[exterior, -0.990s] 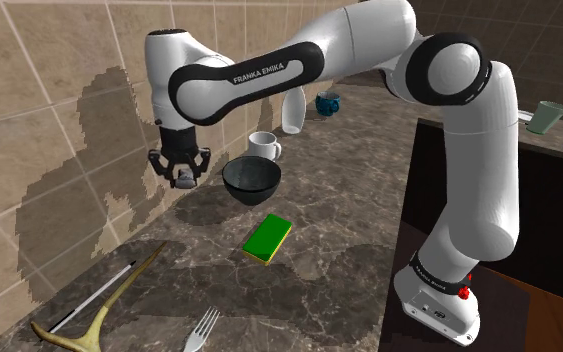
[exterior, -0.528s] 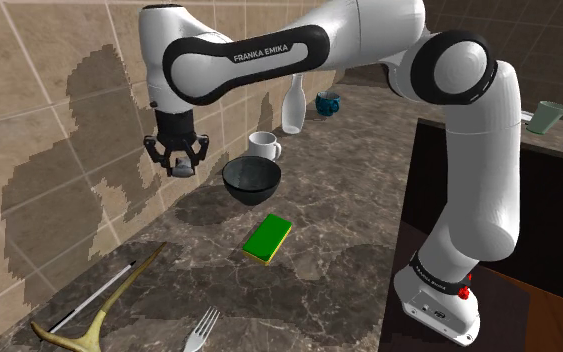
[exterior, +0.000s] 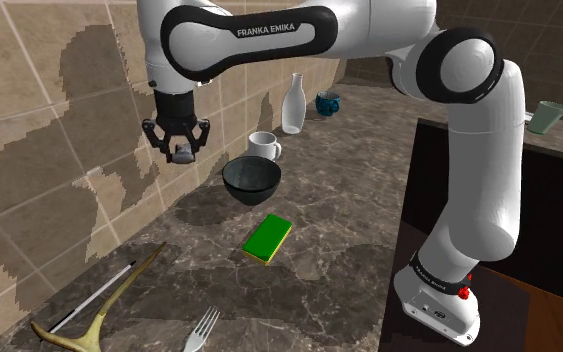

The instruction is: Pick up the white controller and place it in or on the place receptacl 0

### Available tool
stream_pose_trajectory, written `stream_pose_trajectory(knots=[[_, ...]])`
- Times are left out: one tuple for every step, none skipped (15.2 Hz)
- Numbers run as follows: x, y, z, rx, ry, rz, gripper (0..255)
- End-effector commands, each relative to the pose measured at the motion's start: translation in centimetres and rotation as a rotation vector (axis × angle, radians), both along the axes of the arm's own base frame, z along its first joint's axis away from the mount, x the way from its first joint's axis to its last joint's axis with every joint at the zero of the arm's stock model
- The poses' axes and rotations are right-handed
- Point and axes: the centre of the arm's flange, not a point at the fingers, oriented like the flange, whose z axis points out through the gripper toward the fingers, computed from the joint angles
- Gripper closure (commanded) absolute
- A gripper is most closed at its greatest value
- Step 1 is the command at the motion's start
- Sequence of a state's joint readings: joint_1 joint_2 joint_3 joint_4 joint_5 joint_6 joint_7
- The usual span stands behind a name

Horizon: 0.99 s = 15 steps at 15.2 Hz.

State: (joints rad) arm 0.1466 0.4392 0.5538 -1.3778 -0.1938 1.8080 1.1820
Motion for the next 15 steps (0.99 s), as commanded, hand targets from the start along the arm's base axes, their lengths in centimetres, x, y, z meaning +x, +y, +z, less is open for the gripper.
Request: stream_pose_trajectory(knots=[[-0.8,-2.0,0.3,0.0,0.0,0.0,255],[-1.3,-3.2,0.4,0.0,0.0,0.0,255],[-1.8,-4.4,0.4,0.0,0.0,0.0,255],[-2.3,-5.6,0.4,0.0,0.0,0.0,255],[-2.8,-6.8,0.5,0.0,0.0,0.0,255],[-3.3,-8.1,0.5,0.0,0.0,0.0,255],[-3.8,-9.3,0.6,0.0,0.0,0.0,255],[-4.3,-10.5,0.6,0.0,0.0,0.0,255],[-4.8,-11.7,0.6,0.0,0.0,0.0,255],[-5.3,-13.0,0.7,0.0,0.0,0.0,255],[-5.8,-14.2,0.7,0.0,0.0,0.0,255],[-6.3,-15.4,0.7,0.0,0.0,0.0,255],[-6.5,-15.9,0.8,0.0,0.0,0.0,255],[-6.5,-15.9,0.2,0.0,0.0,0.0,255],[-6.5,-15.9,-0.3,0.0,0.0,0.0,255]])
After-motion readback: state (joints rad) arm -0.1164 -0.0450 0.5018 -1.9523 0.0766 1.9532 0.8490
